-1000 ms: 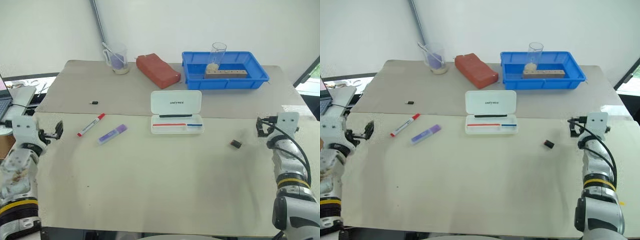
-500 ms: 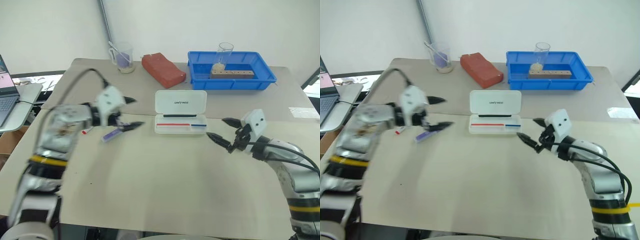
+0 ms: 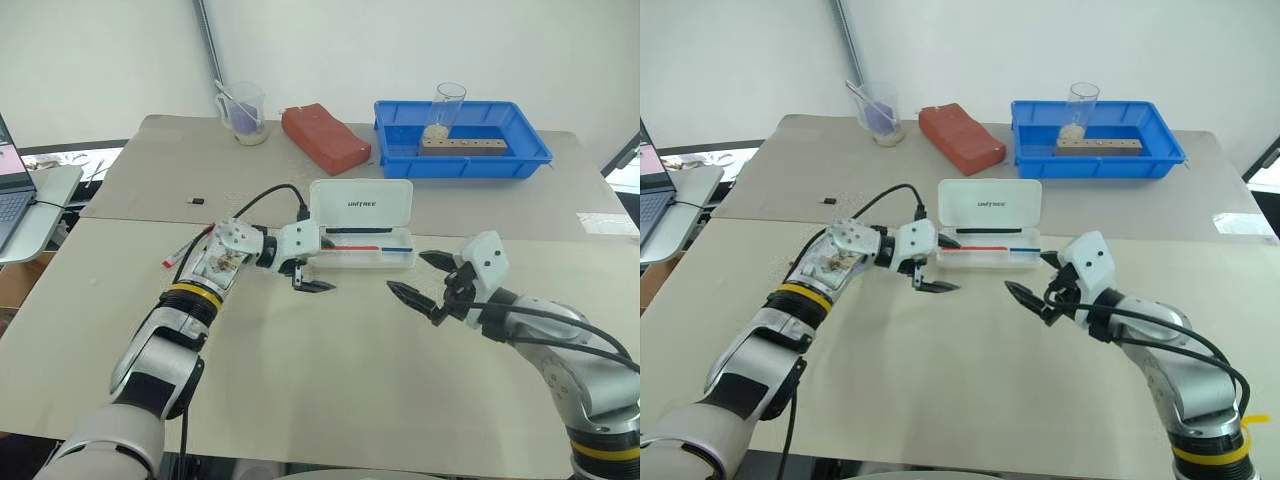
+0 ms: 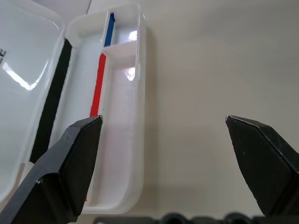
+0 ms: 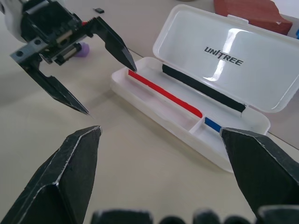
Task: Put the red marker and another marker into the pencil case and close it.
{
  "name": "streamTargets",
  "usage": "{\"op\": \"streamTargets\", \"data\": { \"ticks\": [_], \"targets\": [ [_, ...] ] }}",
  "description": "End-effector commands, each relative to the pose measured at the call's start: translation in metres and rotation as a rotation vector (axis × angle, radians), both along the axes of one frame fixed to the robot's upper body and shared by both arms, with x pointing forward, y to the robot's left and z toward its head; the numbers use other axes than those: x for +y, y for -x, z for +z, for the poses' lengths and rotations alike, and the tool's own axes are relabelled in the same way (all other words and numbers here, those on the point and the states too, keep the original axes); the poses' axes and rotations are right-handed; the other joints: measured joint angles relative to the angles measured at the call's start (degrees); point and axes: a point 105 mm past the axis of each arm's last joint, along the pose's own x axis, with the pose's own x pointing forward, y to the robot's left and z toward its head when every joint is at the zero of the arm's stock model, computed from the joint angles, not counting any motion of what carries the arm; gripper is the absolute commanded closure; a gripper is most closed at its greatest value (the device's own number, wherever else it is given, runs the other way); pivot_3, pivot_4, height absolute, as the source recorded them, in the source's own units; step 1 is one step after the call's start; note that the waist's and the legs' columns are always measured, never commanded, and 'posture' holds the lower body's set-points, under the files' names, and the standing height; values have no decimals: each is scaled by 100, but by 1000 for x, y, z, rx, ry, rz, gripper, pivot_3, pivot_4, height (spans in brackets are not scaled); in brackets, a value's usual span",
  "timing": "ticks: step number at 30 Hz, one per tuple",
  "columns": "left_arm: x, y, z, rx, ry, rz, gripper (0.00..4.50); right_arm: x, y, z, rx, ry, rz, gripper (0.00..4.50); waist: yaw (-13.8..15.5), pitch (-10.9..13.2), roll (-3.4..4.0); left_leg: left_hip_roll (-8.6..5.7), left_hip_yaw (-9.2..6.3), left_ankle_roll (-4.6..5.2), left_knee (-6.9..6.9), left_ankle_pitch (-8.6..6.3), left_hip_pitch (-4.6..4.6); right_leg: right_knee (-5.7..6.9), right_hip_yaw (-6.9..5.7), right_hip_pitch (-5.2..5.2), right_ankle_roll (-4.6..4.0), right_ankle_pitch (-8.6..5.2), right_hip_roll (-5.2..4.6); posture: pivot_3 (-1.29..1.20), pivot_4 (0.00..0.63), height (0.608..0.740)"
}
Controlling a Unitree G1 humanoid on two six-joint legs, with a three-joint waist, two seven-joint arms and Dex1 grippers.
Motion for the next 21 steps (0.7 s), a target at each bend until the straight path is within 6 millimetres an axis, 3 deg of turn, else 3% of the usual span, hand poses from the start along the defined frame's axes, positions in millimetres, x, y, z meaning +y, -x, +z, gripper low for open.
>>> {"op": "streamTargets", "data": {
  "ticks": [1, 3, 5, 13, 21],
  "targets": [
    [-5, -7, 3, -33, -9, -3, 20, 4, 2, 14, -54, -9, 5, 0, 0, 0, -1, -1, -1, 0, 1, 0, -1, 0, 0, 0, 0, 0, 0, 0, 150, 740],
    [-6, -9, 1, -20, -10, 9, 20, 4, 2, 13, -56, 0, 3, 0, 8, 1, -2, -2, -3, 0, 2, 0, -3, 0, -1, -1, 1, 0, 0, 0, 150, 740],
    [-6, -10, -2, -8, -24, 11, 765, 3, 1, 14, -59, -3, -3, 0, 6, 2, -4, -4, -6, 1, 4, 0, -4, 1, -3, 0, 3, 0, 0, 0, 150, 740],
    [-4, -14, -4, -24, -36, 28, 4436, 0, -3, 16, -67, -12, -12, 0, 1, 2, -3, -3, -12, 1, 3, 0, -4, 3, -3, 0, 4, -1, 5, 0, 150, 740],
    [9, -3, 5, -44, -13, -23, 4436, 3, 5, 16, -54, 29, 67, 0, -16, -3, 5, -2, -15, 1, 4, 0, -3, 6, -3, -1, 3, -1, 9, 0, 150, 740]
  ]
}}
